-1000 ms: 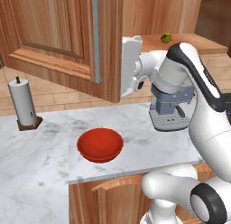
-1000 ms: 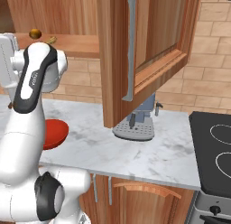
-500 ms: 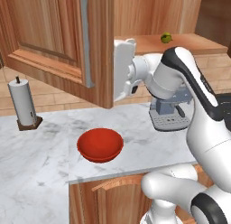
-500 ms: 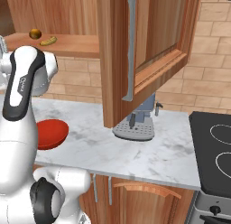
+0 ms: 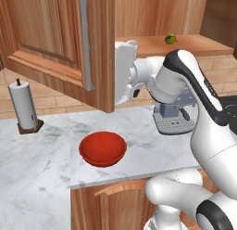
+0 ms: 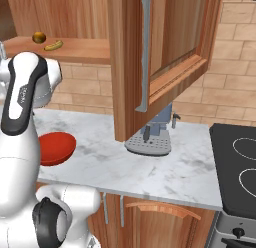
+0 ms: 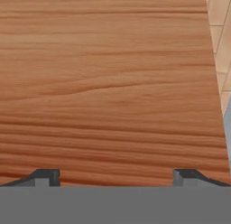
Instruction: Open the cabinet. Pick the banana and pear from the cabinet and place them into the bowl. Then close the cabinet.
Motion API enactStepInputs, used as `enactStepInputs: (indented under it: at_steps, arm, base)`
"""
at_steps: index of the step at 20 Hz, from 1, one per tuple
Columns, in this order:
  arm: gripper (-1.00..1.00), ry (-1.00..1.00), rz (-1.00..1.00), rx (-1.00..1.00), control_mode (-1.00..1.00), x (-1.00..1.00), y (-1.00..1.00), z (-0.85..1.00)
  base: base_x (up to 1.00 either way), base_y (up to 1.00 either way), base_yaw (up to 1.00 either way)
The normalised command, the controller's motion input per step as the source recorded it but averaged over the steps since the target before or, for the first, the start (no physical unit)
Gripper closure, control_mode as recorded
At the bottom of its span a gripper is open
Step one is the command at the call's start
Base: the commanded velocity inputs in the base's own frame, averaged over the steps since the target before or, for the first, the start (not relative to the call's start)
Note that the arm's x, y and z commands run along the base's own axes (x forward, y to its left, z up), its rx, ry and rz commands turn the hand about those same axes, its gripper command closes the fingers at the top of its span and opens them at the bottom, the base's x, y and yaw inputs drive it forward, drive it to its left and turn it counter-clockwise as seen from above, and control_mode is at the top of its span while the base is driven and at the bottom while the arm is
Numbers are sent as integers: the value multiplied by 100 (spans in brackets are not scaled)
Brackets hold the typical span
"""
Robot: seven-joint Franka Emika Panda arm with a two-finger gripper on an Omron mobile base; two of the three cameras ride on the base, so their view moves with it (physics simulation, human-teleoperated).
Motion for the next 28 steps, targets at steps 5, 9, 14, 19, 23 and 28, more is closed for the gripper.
enactStepInputs:
  at_steps: [5,9,14,19,23,28]
  arm:
    - [-100,0,0,-21,-100,0,-10,3]
    - [-100,0,-1,-26,-100,0,-37,13]
    - [-100,0,-4,-20,-100,0,-60,9]
    - [-100,0,-6,-18,-100,0,-63,0]
    - [-100,0,-5,-20,-100,0,-57,0]
    - [-100,-7,-3,-21,-100,0,-46,0]
  base:
    - [0,0,0]
    - [0,0,0]
    - [0,0,0]
    - [0,0,0]
    - [0,0,0]
    - [0,0,0]
